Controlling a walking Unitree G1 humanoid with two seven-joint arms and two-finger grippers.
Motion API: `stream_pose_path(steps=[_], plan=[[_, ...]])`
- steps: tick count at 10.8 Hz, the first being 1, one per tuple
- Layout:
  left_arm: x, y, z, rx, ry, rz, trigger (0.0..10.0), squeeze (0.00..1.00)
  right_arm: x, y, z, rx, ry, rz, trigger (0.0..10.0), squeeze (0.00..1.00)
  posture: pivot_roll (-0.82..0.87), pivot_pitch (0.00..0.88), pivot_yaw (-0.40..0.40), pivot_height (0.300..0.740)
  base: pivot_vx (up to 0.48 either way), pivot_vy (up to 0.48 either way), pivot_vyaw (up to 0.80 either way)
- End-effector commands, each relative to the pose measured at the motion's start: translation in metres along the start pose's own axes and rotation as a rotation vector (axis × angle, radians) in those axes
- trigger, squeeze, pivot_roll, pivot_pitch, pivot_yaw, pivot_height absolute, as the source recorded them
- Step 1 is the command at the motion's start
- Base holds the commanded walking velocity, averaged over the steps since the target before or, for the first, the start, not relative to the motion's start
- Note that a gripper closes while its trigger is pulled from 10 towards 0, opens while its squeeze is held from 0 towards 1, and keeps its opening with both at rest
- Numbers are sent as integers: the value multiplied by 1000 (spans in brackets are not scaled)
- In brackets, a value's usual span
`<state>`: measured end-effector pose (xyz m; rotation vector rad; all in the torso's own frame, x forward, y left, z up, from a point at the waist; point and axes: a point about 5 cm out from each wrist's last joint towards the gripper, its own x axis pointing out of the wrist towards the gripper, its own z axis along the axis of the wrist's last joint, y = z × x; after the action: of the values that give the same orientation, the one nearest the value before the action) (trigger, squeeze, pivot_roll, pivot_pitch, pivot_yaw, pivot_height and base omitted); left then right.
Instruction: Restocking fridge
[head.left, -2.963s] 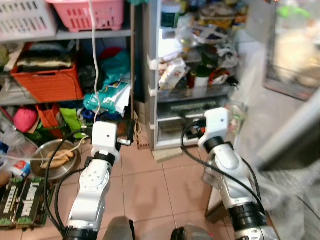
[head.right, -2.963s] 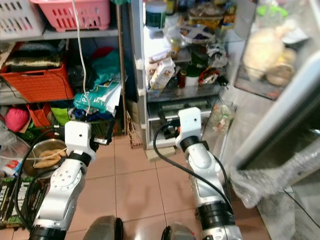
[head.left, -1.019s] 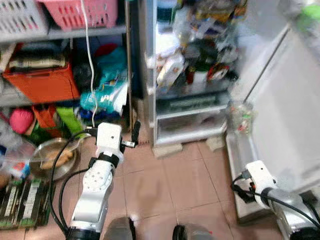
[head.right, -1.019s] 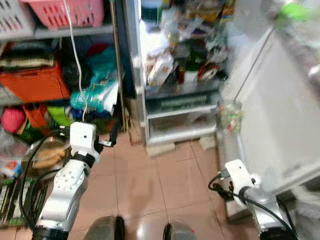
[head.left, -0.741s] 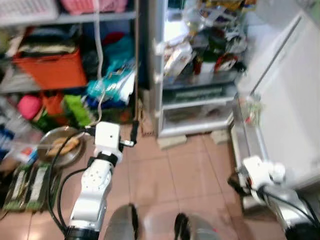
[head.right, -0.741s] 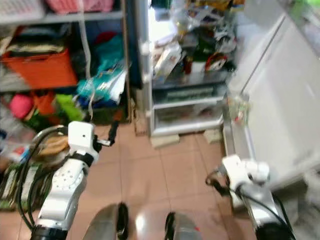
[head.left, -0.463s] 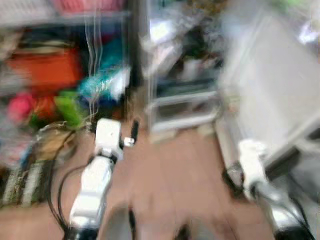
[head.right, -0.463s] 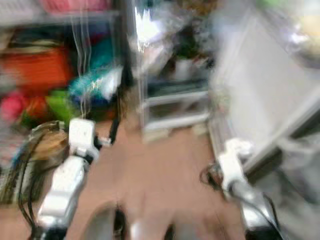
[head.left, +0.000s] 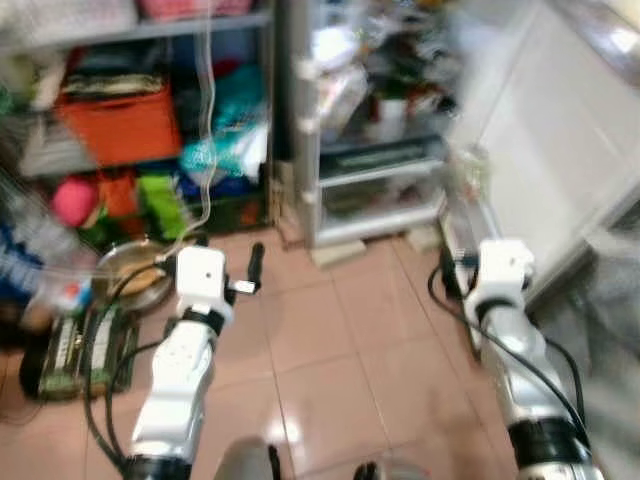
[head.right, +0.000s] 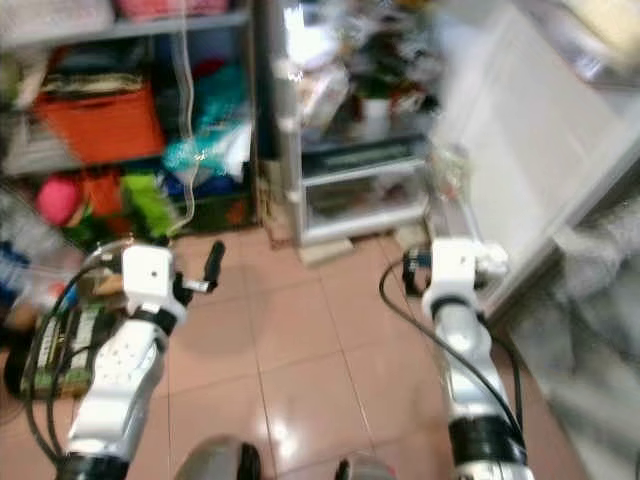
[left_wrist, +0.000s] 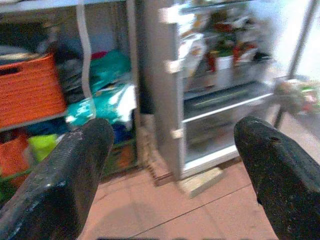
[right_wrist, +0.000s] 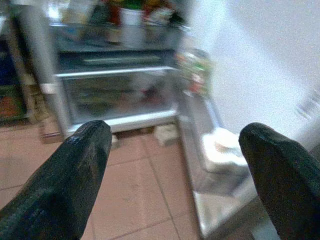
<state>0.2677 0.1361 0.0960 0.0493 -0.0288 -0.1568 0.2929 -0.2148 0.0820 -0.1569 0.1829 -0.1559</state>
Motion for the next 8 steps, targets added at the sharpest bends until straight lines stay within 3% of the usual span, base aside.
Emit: stream_pose_path(steps=[1,6,8], plan=[[2,-1,2,6,-10,-21,10000,0,2,-6,3,-3,-15,-44,10000,0,54,86,1,740,281,0,-800],[0,-3,2,4,-17,-30,10000,0,11,-9,19,-9,-84,-118,10000,0,57,94,-4,740,432,0,-769],[1,-3,2,6,-18,-31,10000,0,14,-9,23,-7,-105,-129,10000,0,59,93,-2,740,480,0,-200]])
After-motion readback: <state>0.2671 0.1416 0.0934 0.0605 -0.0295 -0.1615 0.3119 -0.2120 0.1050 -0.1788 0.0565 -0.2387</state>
